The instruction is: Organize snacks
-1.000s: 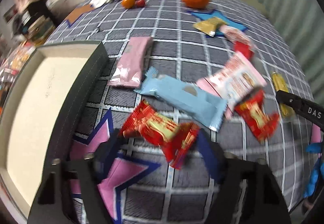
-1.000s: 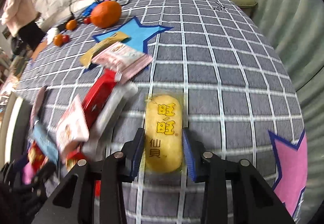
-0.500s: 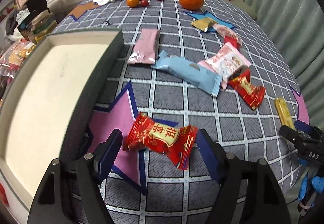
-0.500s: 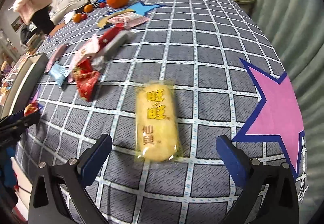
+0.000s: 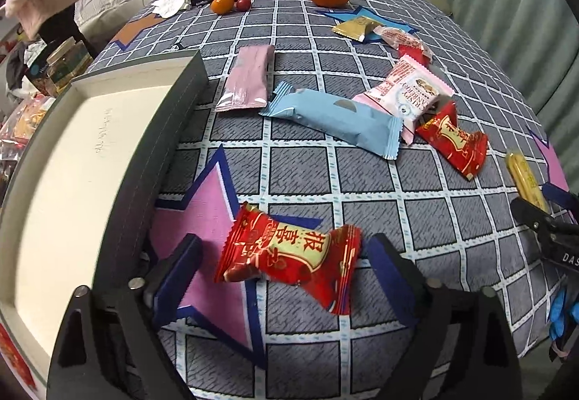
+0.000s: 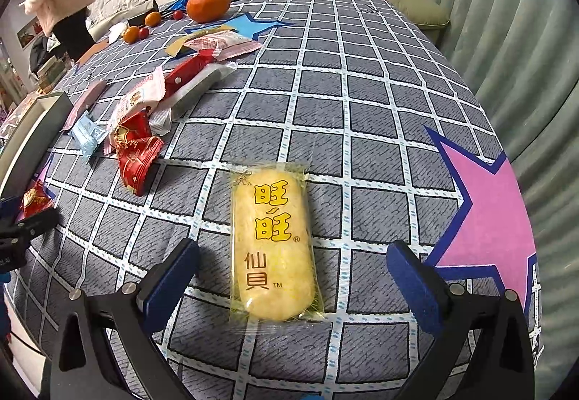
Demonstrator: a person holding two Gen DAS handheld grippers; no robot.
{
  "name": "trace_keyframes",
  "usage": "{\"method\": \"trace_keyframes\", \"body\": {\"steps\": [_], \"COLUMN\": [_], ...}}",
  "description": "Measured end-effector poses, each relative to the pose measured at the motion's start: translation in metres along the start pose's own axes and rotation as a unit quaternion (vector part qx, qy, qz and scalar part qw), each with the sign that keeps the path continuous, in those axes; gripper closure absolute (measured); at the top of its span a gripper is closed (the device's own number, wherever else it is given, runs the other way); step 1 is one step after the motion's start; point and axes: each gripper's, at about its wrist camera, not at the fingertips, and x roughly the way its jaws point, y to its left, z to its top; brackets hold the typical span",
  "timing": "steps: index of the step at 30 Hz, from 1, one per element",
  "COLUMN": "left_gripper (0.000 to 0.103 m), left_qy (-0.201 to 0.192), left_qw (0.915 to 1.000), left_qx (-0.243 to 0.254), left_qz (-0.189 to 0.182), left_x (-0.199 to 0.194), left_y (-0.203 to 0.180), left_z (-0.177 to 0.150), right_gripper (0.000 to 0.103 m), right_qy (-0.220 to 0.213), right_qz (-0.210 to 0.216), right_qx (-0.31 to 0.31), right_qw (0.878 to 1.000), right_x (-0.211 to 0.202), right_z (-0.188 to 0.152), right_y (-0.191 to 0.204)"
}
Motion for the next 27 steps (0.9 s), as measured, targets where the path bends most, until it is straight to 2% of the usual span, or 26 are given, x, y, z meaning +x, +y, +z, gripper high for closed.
{"method": "trace_keyframes", "body": {"steps": [1,9,27], "left_gripper": [0.000,0.000,0.000], "left_qy": [0.004,-0.004,-0.019], "left_qw": [1.0000,1.0000,0.9998], "left_qx": [0.001,0.000,0.000], "left_qz": [-0.001,0.000,0.001], "left_x": [0.0017,0.0018,-0.0006], "left_y": [-0.0008,-0.0015,-0.0008], "left_z": [-0.0001,-0.0027,-0.0068], "right_gripper": [0.000,0.000,0.000], "right_qy": [0.000,-0.007,0.010], "right_qz": [0.000,0.003,-0.006], "right_qx": [0.000,-0.005,0.007], "right_qw": [1.000,1.000,1.000], "right_x": [0.0001,-0.0007,0.0025], "right_z": [0.0001,-0.0011,0.0066], "right_y": [0.0001,0.0007,0.0025]}}
